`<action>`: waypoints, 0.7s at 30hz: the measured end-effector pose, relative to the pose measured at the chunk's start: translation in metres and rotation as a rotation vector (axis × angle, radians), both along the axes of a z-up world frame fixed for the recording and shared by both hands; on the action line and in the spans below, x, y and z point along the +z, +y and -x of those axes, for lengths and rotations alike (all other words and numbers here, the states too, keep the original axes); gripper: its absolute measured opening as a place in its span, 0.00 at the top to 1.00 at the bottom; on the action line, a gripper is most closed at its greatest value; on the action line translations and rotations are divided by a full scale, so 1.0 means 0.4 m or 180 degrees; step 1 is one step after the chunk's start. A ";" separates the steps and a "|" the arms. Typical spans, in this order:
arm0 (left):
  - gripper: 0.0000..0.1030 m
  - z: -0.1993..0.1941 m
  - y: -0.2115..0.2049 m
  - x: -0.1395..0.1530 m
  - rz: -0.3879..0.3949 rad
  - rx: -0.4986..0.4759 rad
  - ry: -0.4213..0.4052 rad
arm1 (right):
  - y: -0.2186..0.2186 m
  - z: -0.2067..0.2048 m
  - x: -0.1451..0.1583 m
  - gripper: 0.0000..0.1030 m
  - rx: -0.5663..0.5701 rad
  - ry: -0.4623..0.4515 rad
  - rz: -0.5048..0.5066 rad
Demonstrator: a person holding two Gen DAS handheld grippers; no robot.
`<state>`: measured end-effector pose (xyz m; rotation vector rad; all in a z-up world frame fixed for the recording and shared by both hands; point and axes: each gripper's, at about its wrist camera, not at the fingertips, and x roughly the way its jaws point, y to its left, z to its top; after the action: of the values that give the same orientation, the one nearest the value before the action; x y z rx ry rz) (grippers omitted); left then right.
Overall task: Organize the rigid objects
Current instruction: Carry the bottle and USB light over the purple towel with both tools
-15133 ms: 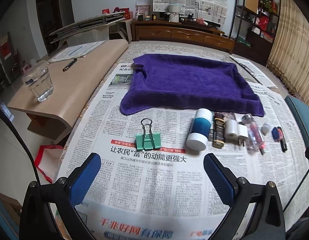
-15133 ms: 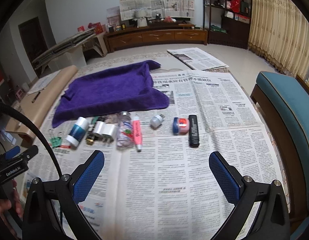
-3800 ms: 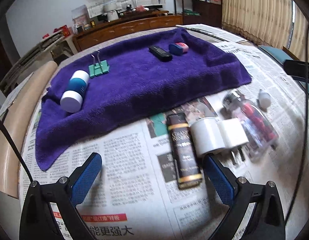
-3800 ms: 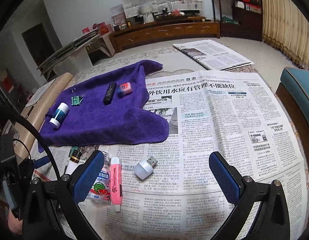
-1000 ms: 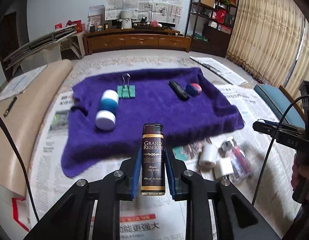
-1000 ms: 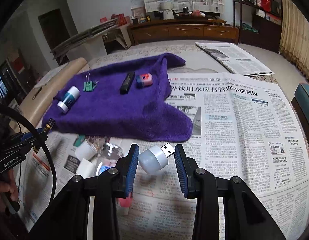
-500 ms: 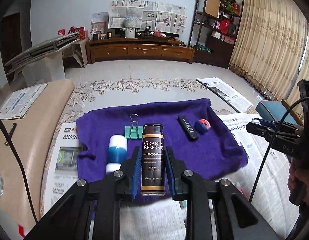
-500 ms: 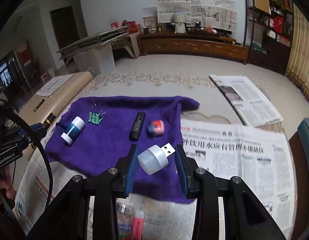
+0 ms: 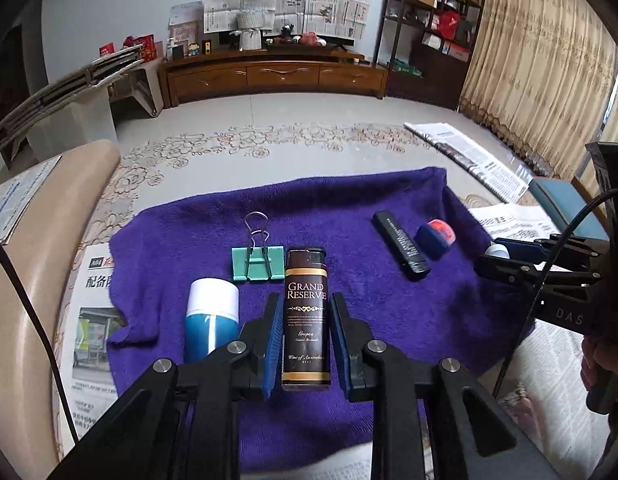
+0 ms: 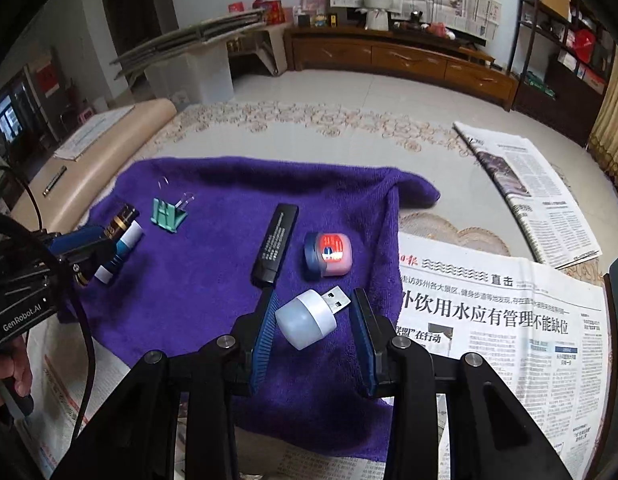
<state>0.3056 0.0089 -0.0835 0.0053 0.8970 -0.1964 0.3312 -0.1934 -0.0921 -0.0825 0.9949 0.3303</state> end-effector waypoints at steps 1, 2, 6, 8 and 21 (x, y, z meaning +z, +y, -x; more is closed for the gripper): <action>0.78 -0.009 -0.003 -0.012 -0.0013 -0.0018 0.0039 | 0.002 -0.003 -0.007 0.65 0.0005 0.0010 0.0012; 0.78 -0.012 -0.003 -0.019 -0.0012 -0.0026 0.0061 | 0.004 -0.005 -0.013 0.65 0.0017 0.0017 0.0025; 0.78 -0.025 -0.008 -0.049 -0.0018 -0.0052 0.0132 | 0.015 -0.013 -0.038 0.65 0.0061 0.0073 0.0067; 0.78 -0.027 -0.010 -0.058 -0.0021 -0.0055 0.0154 | 0.021 -0.018 -0.048 0.65 0.0085 0.0098 0.0085; 0.78 -0.043 -0.023 -0.081 -0.0124 -0.0088 0.0227 | 0.034 -0.032 -0.087 0.65 0.0124 0.0145 0.0132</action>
<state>0.3227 -0.0001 -0.1159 0.0472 0.9720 -0.2059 0.3440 -0.1799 -0.1267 -0.1327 1.0465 0.3485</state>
